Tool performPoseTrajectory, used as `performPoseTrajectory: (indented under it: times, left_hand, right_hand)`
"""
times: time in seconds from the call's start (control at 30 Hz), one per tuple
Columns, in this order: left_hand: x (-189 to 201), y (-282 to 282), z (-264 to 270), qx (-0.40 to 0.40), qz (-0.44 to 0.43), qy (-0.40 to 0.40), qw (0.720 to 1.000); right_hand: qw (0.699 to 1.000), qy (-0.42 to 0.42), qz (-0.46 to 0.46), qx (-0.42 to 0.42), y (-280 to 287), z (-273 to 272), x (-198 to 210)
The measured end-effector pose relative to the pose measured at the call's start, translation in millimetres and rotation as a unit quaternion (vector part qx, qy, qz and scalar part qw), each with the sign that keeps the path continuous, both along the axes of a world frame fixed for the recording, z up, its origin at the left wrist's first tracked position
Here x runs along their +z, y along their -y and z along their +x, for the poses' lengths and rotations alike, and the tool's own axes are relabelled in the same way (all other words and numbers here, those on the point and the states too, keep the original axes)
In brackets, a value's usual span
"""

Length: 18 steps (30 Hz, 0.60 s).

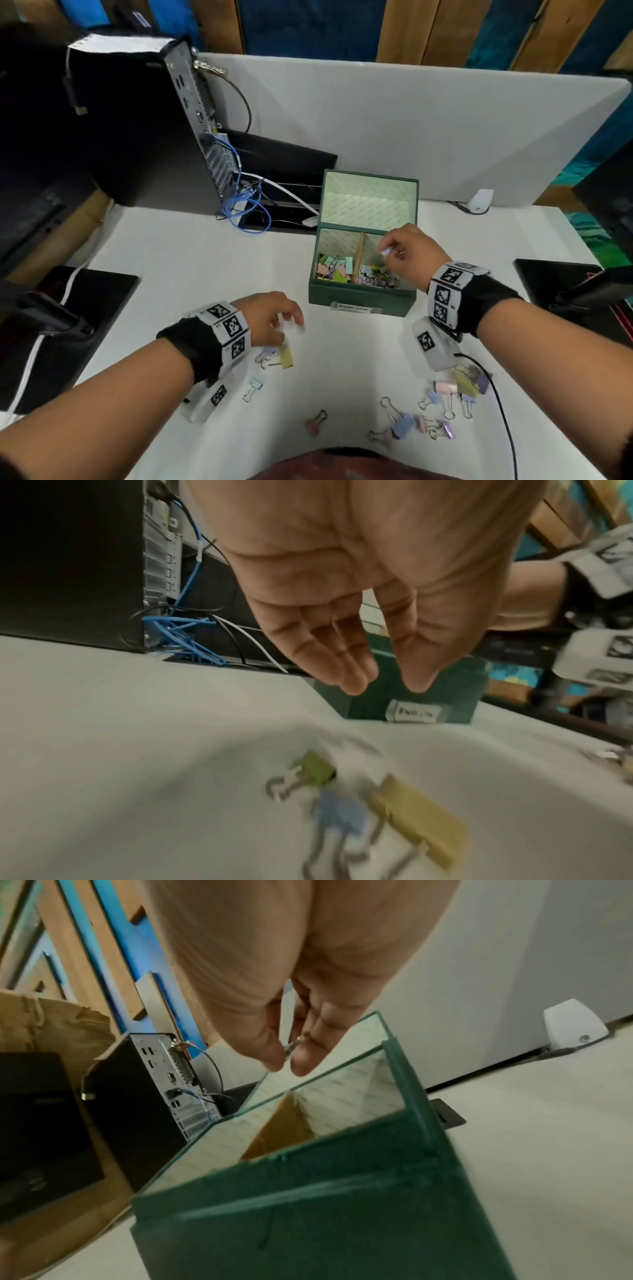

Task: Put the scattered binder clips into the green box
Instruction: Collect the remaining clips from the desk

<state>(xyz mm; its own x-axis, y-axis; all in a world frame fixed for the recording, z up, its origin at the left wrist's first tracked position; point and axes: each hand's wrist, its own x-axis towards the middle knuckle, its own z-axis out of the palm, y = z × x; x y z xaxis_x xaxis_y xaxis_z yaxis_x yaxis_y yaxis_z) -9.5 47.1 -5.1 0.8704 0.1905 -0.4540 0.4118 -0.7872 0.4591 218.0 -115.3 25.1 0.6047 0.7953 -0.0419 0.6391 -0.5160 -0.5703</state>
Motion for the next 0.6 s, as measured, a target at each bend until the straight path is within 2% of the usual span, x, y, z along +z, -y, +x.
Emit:
performPoseTrajectory:
  times: [0.2, 0.33, 0.47, 0.6]
  left_hand:
    - [-26.2, 21.1, -8.9, -0.056, 0.072, -0.07, 0.993]
    - [-37.0, 29.3, -7.8, -0.081, 0.101, -0.091, 0.987]
    - [-38.2, 30.0, -6.0, -0.062, 0.096, -0.059, 0.992]
    - [-23.6, 26.2, -1.4, 0.052, 0.045, 0.043, 0.997]
  right_hand:
    - [0.998, 0.01, -0.027, 0.048, 1.4, -17.7, -8.4]
    - [0.99, 0.025, -0.041, 0.129, 7.9, -38.6, -11.1]
    - [0.964, 0.043, -0.1, 0.241, 18.7, -65.5, -13.5]
    - [0.92, 0.016, -0.203, 0.336, 21.7, -97.4, -15.2]
